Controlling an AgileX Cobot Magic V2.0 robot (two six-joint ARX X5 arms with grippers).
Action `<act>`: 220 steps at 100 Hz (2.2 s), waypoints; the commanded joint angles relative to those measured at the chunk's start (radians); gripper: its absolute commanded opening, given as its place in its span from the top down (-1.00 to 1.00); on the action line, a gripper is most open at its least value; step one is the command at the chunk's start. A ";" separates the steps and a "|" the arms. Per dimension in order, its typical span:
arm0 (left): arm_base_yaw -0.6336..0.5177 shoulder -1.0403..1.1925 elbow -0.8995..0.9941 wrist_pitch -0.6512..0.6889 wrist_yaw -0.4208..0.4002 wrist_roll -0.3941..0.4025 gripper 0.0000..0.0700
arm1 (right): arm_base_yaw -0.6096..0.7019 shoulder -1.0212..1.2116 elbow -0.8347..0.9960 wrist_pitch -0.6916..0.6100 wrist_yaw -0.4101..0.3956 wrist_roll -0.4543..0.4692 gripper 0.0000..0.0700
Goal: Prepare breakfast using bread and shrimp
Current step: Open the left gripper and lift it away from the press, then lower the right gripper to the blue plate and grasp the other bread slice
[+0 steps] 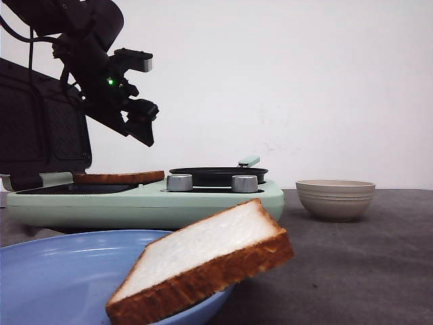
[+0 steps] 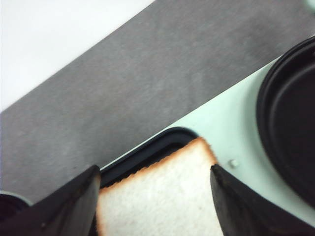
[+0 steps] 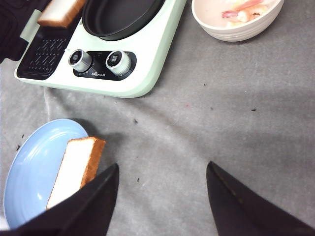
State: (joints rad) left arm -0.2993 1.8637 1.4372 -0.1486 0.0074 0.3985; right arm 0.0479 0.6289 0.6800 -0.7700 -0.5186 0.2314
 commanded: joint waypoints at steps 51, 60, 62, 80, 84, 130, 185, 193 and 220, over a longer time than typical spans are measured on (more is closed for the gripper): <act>0.001 -0.127 0.028 -0.023 0.102 -0.258 -0.12 | 0.003 0.004 0.016 0.006 0.003 -0.014 0.01; 0.004 -0.187 0.028 -0.026 0.103 -0.291 -0.12 | 0.003 0.004 0.016 0.006 0.003 -0.014 0.01; 0.005 -0.200 0.028 -0.031 0.106 -0.298 -0.12 | 0.003 0.004 0.016 0.006 0.003 -0.014 0.01; 0.008 -0.316 0.028 -0.141 0.116 -0.334 -0.11 | 0.003 0.004 0.016 0.005 0.002 -0.010 0.01; 0.011 -0.337 0.028 -0.166 0.126 -0.333 -0.11 | 0.003 0.004 0.016 0.005 0.002 -0.007 0.01; 0.057 -0.515 0.011 -0.270 0.255 -0.385 -0.11 | 0.004 0.004 0.014 -0.047 -0.018 -0.003 0.01; 0.057 -0.864 -0.469 -0.122 0.265 -0.441 -0.11 | 0.091 0.022 0.005 -0.022 -0.036 0.084 0.01; 0.057 -0.942 -0.546 -0.106 0.308 -0.438 -0.10 | 0.122 0.050 0.002 -0.013 -0.039 0.090 0.01; 0.057 -1.146 -0.644 -0.204 0.300 -0.467 -0.10 | 0.269 0.185 -0.115 0.209 -0.113 0.196 0.01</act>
State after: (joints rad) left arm -0.2398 0.7326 0.7895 -0.3283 0.3107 -0.0570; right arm 0.2802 0.7834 0.5861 -0.6266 -0.6106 0.3683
